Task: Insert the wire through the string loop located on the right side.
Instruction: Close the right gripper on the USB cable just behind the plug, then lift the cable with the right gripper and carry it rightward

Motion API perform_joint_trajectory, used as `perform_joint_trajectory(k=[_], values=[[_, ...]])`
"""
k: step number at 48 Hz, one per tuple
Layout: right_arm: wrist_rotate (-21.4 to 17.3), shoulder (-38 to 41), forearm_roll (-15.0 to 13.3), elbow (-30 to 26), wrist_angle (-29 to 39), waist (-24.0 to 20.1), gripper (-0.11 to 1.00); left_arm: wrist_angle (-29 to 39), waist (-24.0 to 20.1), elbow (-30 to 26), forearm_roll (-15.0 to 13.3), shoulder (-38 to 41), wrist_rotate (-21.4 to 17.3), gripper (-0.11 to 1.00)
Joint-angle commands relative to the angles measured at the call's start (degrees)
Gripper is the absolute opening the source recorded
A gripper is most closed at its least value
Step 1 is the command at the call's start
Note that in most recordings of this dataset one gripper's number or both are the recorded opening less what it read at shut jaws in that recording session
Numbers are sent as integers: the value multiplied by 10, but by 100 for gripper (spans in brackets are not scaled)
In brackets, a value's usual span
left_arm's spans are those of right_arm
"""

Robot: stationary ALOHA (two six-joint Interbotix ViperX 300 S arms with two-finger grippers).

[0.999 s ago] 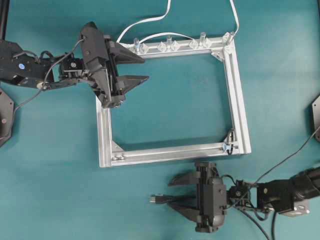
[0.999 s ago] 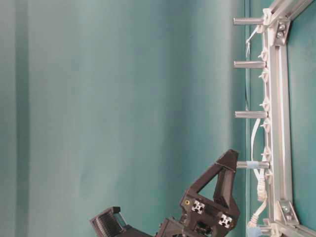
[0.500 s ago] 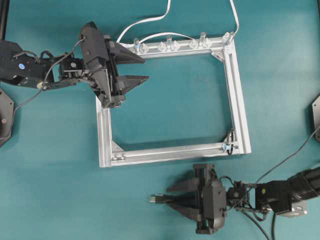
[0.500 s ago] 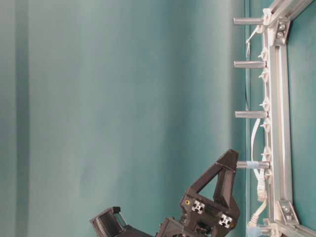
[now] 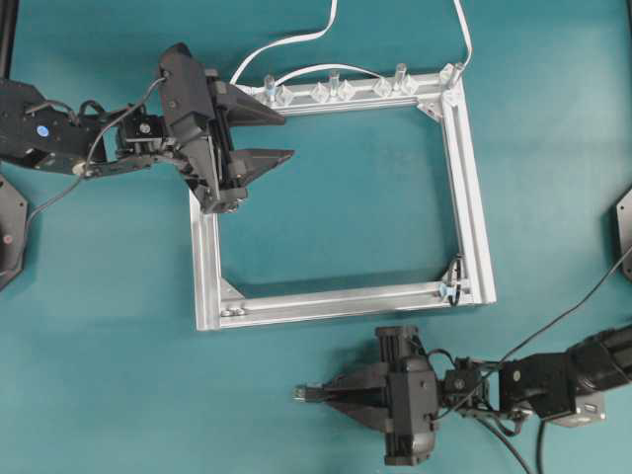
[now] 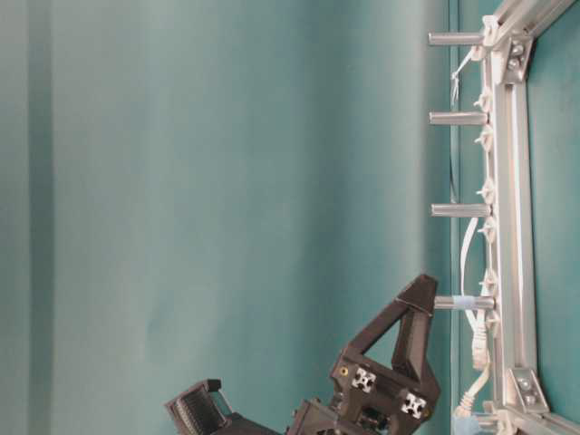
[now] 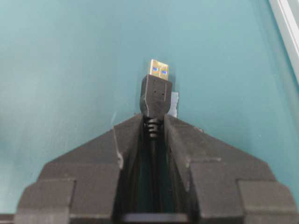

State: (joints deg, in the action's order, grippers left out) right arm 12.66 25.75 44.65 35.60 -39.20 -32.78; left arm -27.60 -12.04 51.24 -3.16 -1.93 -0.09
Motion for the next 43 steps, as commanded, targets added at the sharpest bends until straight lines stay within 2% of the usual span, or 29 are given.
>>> perform_joint_trajectory(k=[1,4,20,43], values=[[4,-24,-1,4,14,0,21,-3,-2,-4,2,-7,4,64],[11,-43,-1,11,18,1,20,-3,-2,-4,2,-7,4,64],[94,-127,-1,31,81,25,19,-3,-2,-4,2,-7,2,64],[98,-133,-1,29,99,28,19,2,-2,-4,1,-8,3,64]])
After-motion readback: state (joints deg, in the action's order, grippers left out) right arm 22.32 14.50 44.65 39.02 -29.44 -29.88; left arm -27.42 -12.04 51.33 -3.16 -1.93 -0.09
